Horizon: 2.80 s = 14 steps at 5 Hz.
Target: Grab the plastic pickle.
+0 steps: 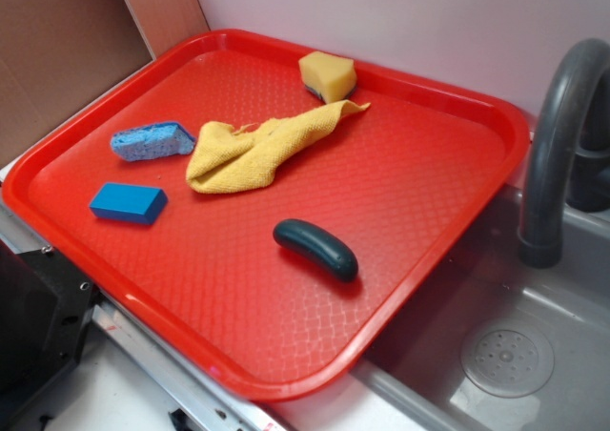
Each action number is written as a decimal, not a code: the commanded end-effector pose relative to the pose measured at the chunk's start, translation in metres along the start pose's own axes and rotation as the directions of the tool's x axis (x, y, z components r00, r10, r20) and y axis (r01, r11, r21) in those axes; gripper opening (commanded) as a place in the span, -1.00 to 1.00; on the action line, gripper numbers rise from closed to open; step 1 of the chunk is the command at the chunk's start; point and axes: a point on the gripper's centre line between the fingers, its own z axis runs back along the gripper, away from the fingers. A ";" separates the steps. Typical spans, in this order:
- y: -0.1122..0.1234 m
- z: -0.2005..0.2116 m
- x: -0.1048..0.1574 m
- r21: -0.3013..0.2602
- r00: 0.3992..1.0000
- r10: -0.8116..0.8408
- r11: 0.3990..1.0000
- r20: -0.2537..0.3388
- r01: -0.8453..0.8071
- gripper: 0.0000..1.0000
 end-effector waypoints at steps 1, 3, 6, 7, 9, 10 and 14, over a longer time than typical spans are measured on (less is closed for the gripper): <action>-0.020 -0.013 0.030 -0.022 0.884 -0.453 0.888 0.118 0.459 1.00; -0.060 -0.052 0.063 -0.086 0.558 -0.815 0.552 0.154 0.829 1.00; -0.122 -0.128 0.053 -0.053 0.254 -0.963 0.260 -0.089 0.964 1.00; -0.126 -0.152 0.055 -0.058 0.272 -0.952 0.282 -0.140 0.958 1.00; -0.139 -0.200 0.051 -0.138 0.263 -0.955 0.282 -0.141 0.950 1.00; -0.142 -0.216 0.046 -0.162 0.253 -0.949 0.284 -0.187 0.945 1.00; -0.152 -0.225 0.040 -0.129 0.098 -0.972 0.127 -0.212 0.983 -1.00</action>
